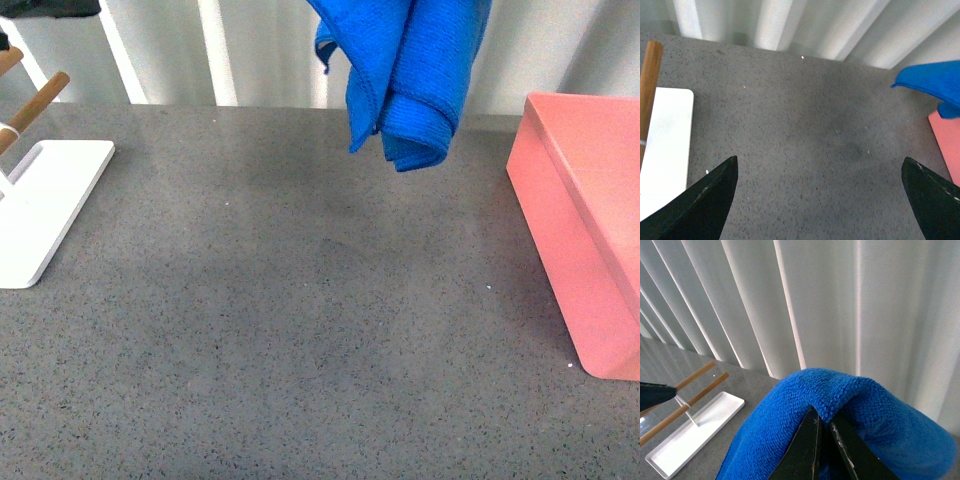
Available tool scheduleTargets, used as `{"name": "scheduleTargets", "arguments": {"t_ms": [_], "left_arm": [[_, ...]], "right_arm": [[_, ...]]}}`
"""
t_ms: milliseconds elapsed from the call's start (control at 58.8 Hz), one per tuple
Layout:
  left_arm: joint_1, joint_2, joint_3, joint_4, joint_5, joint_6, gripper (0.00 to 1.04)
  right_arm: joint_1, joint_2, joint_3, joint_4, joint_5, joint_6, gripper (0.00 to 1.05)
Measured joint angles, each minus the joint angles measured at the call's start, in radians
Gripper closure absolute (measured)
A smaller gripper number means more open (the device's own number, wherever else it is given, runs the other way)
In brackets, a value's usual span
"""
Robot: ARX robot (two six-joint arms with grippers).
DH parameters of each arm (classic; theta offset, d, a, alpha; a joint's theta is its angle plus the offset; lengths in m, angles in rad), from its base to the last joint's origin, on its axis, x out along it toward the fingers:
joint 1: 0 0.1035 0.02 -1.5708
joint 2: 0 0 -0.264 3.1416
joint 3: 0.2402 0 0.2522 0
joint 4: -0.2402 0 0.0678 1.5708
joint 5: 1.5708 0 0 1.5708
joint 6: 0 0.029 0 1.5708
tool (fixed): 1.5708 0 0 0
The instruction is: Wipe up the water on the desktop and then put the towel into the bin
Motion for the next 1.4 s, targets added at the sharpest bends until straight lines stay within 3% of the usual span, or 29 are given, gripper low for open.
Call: {"name": "scheduleTargets", "arguments": {"t_ms": [255,289,374,476,613,817,1038,1123,1395], "left_arm": [[0.045,-0.148,-0.140,-0.060,0.102,0.086,0.07],[0.045,-0.153,-0.161,-0.028,0.075,0.101,0.08],[0.039,-0.179,-0.331,0.382,-0.179,0.127,0.24],[0.042,-0.257,-0.484,0.650,-0.255,0.138,0.42],[0.005,-0.365,-0.565,0.692,-0.312,0.144,0.65],[-0.022,-0.478,-0.668,0.658,-0.315,0.151,1.01],[-0.022,-0.639,-0.747,0.577,-0.318,0.152,1.01],[-0.022,-0.657,-0.791,0.612,-0.317,0.152,1.01],[-0.022,-0.866,-0.819,0.436,-0.317,0.152,1.01]], "right_arm": [[-0.019,0.002,-0.029,-0.002,-0.002,-0.037,1.01],[-0.020,0.005,-0.030,-0.002,-0.002,-0.042,1.01],[-0.020,0.010,-0.032,-0.002,-0.004,-0.048,1.01],[-0.019,0.017,-0.033,-0.002,-0.006,-0.051,1.01],[-0.010,0.020,-0.033,-0.004,-0.007,-0.055,1.01],[0.000,0.020,-0.034,-0.029,0.010,-0.062,1.01],[-0.001,0.012,-0.047,-0.035,0.020,-0.062,1.01],[-0.001,-0.010,-0.061,-0.048,0.031,-0.061,1.01],[0.010,-0.042,-0.073,-0.052,0.037,-0.061,1.01]]}}
